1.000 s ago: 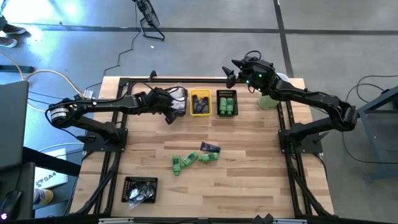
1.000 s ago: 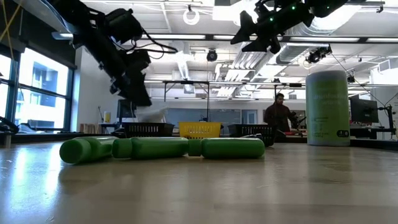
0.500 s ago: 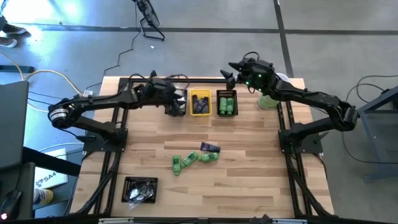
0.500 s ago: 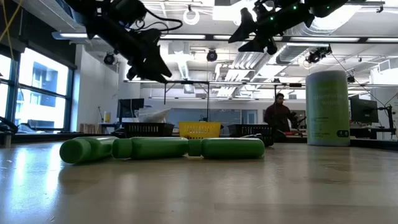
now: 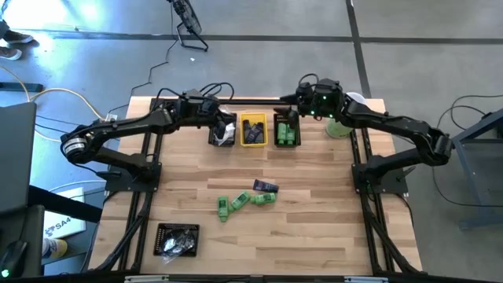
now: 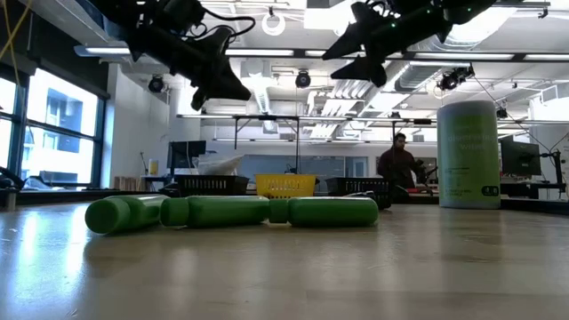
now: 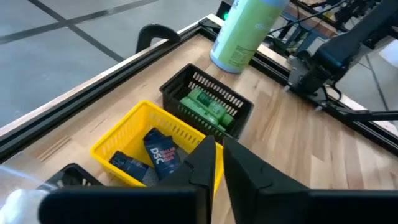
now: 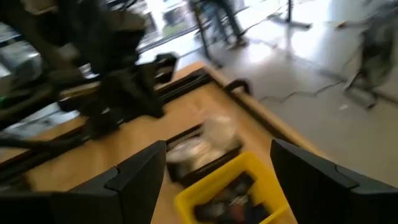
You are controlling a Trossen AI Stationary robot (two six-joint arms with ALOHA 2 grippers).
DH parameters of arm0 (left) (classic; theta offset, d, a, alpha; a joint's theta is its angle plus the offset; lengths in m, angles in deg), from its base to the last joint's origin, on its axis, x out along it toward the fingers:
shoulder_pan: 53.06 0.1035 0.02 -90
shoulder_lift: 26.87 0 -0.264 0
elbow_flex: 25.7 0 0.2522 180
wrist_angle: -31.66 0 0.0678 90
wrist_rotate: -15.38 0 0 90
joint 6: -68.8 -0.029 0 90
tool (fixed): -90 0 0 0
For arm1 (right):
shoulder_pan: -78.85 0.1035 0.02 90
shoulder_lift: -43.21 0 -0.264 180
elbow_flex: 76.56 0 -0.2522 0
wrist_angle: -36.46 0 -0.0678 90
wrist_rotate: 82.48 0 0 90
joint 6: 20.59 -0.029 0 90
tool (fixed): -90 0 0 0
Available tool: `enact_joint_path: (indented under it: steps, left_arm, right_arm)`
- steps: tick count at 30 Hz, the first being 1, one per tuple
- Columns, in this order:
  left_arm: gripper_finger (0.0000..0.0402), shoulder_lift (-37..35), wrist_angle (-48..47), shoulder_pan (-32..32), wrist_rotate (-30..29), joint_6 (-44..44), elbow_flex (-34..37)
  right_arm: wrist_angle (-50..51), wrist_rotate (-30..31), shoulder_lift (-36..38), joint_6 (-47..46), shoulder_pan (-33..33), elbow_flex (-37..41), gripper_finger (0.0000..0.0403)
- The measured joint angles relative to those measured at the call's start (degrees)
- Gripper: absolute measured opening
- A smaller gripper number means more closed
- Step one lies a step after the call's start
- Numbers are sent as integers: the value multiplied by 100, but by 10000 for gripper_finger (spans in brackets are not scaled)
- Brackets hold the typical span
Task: Pick & Place Travel size toiletries
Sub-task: Put the green shampoo bottle into the top right black bin
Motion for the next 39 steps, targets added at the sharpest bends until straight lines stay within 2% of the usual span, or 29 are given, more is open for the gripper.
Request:
enact_joint_path:
  steps: [5,13,20,27,34,39]
  left_arm:
    - [19,0,-2,0,-116,-4,0]
    - [19,0,-44,0,-240,29,0]
    - [19,0,-85,-42,133,214,0]
    - [19,0,-83,-508,189,229,0]
    - [19,0,-80,-1013,52,382,0]
    - [19,0,-78,-1053,-98,483,0]
  right_arm:
    - [511,-407,0,-89,156,0,281]
    - [1378,-371,0,-89,575,0,281]
    - [1403,-144,0,-105,856,0,281]
    - [1272,-103,0,0,989,0,281]
    - [1278,-350,0,600,1043,0,281]
    - [1282,-775,0,845,1211,0,263]
